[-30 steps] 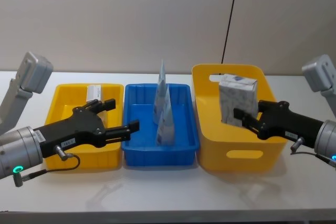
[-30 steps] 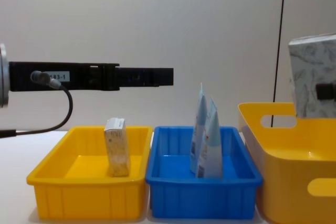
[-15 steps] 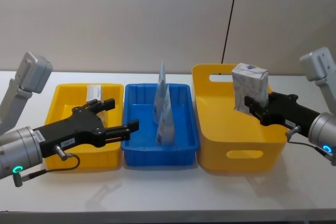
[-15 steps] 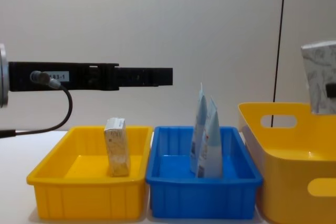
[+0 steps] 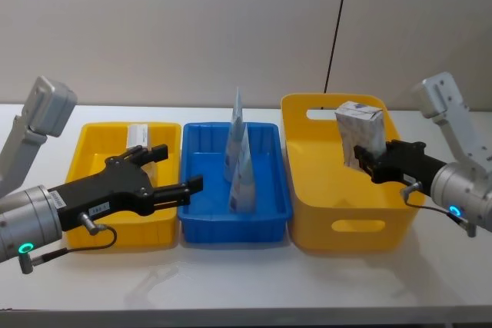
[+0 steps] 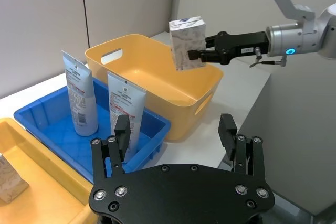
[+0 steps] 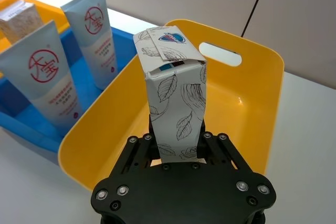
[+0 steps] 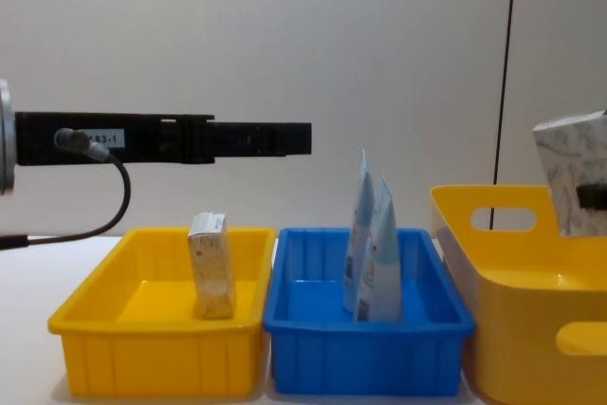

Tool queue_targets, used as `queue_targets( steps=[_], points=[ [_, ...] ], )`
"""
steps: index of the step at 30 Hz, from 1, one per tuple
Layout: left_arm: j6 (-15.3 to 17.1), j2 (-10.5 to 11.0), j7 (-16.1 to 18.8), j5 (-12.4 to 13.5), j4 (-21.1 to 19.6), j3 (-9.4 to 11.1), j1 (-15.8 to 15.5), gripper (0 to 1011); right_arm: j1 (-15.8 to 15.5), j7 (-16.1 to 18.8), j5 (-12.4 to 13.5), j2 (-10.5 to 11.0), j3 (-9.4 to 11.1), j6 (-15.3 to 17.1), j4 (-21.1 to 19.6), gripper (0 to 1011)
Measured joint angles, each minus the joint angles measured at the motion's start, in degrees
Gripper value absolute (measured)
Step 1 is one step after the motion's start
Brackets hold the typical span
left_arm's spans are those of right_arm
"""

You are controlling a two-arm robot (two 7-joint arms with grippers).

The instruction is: Bimanual collaborative sorting of washing and personal care products

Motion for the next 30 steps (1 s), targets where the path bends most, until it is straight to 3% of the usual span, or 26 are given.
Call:
queue_targets(
  steps=[18,30],
  points=[
    [0.0,0.0,0.0,0.0,0.0,0.0,0.0,1002,4.0,0.4,-3.0,-2.4,-2.9,1.0,4.8,316],
    [0.0,0.0,0.0,0.0,0.0,0.0,0.0,1001,4.8,0.6,-3.6,-2.9,-3.4,1.2,5.7,715]
  ],
)
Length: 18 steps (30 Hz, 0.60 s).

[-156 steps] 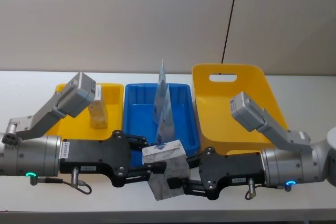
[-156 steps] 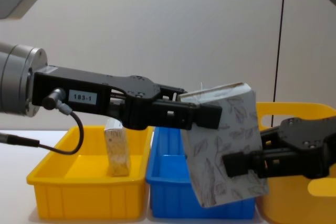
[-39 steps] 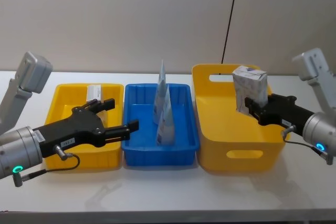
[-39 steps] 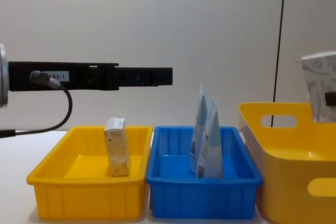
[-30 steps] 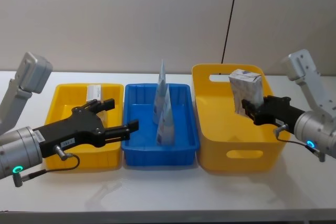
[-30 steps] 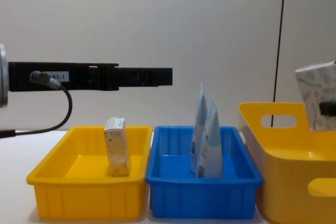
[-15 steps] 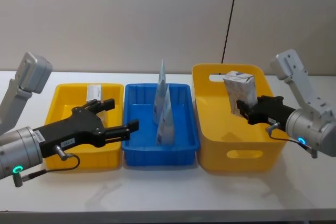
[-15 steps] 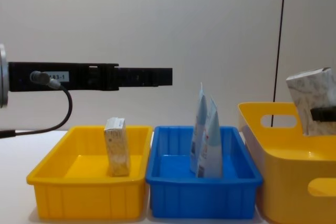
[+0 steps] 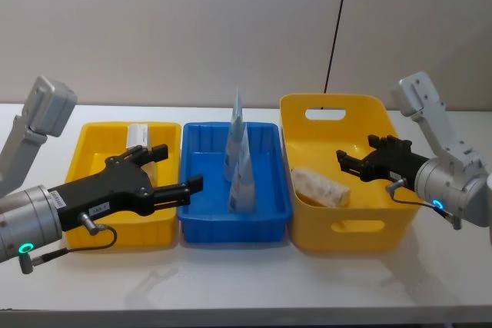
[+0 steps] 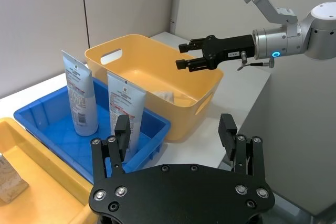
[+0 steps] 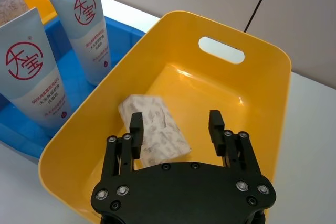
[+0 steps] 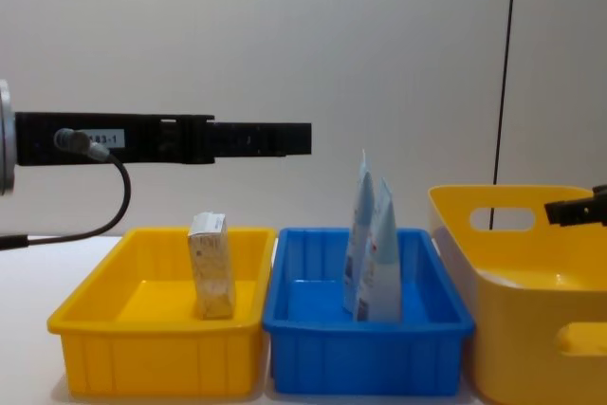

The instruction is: Bimanual collaborative sorting of washing and personal care products

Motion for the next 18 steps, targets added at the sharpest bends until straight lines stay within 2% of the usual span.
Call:
queue_targets(
  steps=[3,4,11,18],
  points=[
    [0.0,0.0,0.0,0.0,0.0,0.0,0.0,1002,0.1,0.0,-0.1,-0.1,-0.1,0.0,0.1,796],
    [0.0,0.0,0.0,0.0,0.0,0.0,0.0,1001,0.1,0.0,-0.1,-0.1,-0.1,0.0,0.2,852],
    [0.0,0.0,0.0,0.0,0.0,0.0,0.0,1001,0.3,0.1,-0.2,-0.2,-0.2,0.1,0.3,1002],
    [0.0,0.0,0.0,0.0,0.0,0.0,0.0,1001,0.4,0.1,-0.3,-0.2,-0.3,0.1,0.4,1002]
  ],
)
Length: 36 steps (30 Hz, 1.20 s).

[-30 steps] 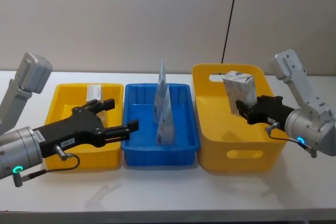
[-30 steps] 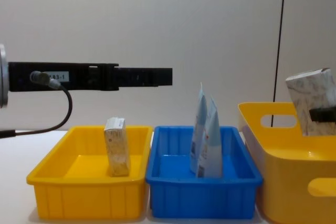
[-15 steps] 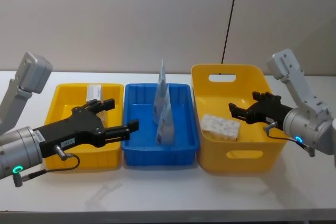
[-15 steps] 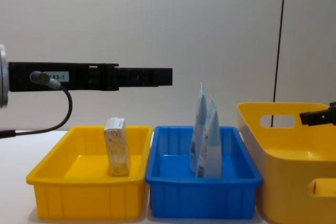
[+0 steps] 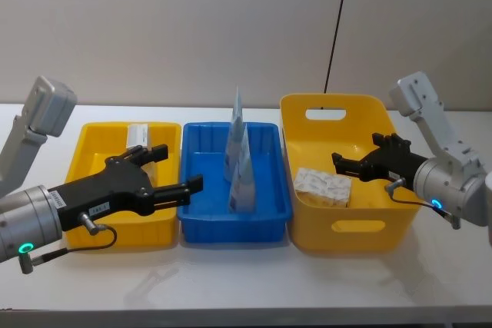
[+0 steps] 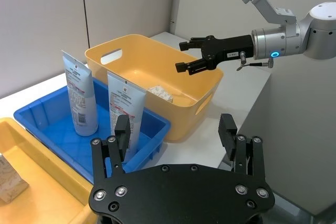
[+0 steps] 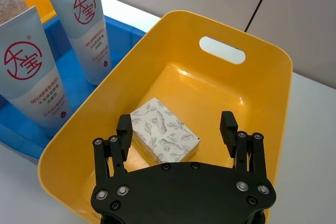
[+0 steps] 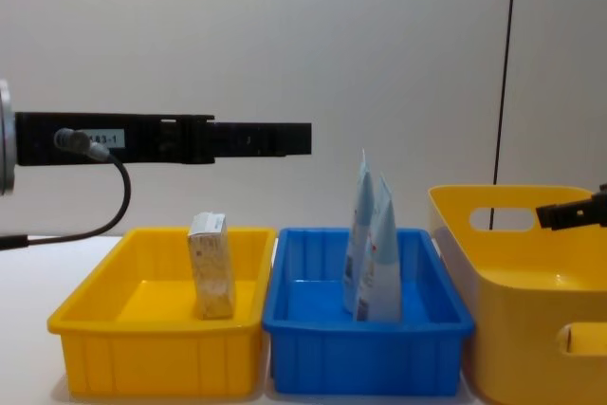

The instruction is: Bimanual collaborative sorting of washing and personal care products

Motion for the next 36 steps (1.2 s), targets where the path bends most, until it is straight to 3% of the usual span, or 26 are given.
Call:
queue_targets(
  steps=[21,36],
  points=[
    [0.0,0.0,0.0,0.0,0.0,0.0,0.0,1002,0.0,0.4,-0.1,0.0,0.0,-0.1,-0.1,1002],
    [0.0,0.0,0.0,0.0,0.0,0.0,0.0,1002,-1.0,4.6,1.7,1.0,0.7,-0.4,-4.1,1002]
  ],
)
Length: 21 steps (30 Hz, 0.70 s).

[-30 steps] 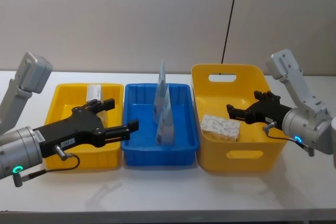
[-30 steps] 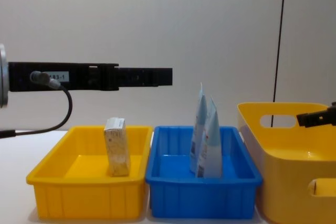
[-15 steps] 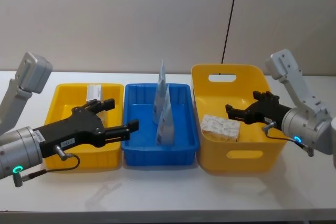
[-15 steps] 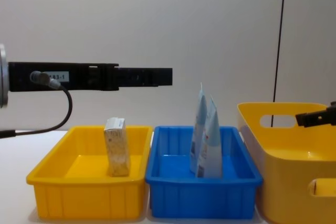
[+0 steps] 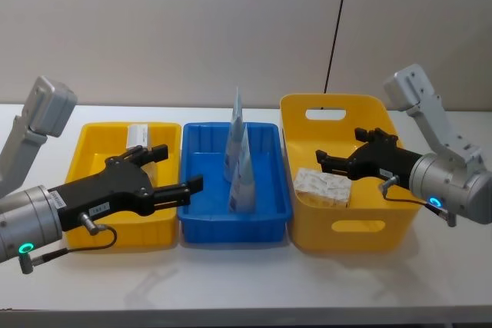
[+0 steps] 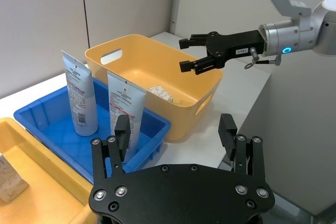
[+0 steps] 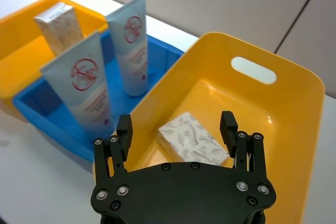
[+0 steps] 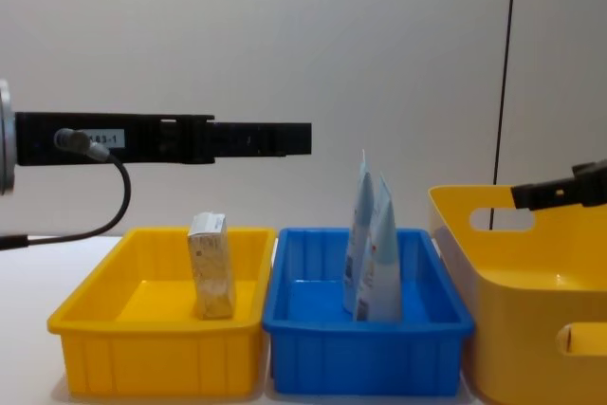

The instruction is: Bimanual collaborative sorting of washing and personal care products

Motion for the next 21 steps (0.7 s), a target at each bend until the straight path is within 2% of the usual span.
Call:
queue_targets(
  steps=[8,21],
  points=[
    [0.0,0.0,0.0,0.0,0.0,0.0,0.0,1001,-1.1,1.6,1.1,0.4,0.3,1.0,-2.9,1002],
    [0.0,0.0,0.0,0.0,0.0,0.0,0.0,1001,-3.5,2.3,1.5,0.1,-0.2,2.5,-6.5,1002]
  ],
)
